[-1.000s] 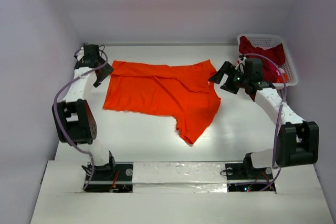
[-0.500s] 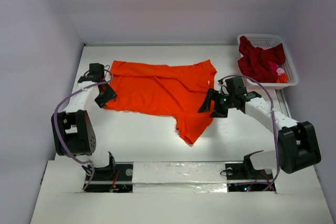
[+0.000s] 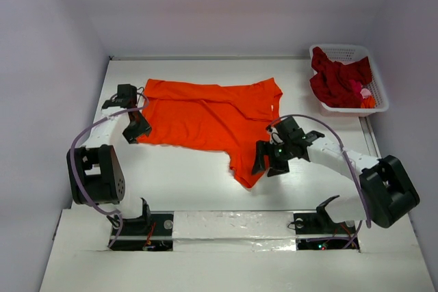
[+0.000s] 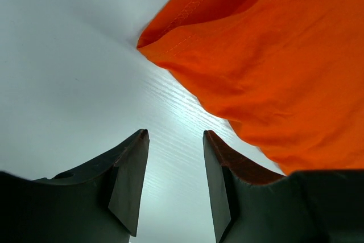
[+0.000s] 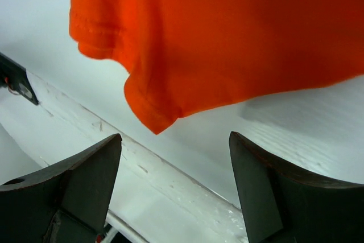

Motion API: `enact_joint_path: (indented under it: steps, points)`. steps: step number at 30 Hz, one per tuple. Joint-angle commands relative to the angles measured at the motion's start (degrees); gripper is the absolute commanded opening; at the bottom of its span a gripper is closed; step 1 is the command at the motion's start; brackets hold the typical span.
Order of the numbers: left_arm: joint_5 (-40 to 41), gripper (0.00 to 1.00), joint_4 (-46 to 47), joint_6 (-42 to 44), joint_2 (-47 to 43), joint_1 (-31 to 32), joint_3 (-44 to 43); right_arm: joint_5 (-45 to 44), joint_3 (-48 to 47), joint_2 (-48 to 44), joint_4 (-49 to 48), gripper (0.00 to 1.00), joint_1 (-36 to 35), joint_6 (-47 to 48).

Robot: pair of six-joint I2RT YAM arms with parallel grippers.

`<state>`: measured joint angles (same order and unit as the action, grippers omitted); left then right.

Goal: Fold and stack the t-shirts
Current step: Grap the side of the flattened tshirt closest away from the robot with both arms

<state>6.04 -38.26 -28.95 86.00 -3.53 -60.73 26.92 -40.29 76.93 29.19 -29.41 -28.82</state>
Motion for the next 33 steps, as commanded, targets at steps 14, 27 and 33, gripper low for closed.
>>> enact_joint_path:
  steps: [14,27,33]
  points:
    - [4.85,0.39,-2.34,1.35,4.27,0.63,-3.43,1.21,1.53,5.25,-9.24,0.77,-8.74,-6.34]
    - [4.77,0.39,-1.29,1.61,5.85,0.63,-3.25,0.68,2.94,5.51,-9.67,0.69,-9.79,-7.48]
    - [4.33,0.39,-0.76,2.67,7.34,-1.91,-3.87,2.09,6.36,6.92,-13.45,0.57,-9.79,-9.15]
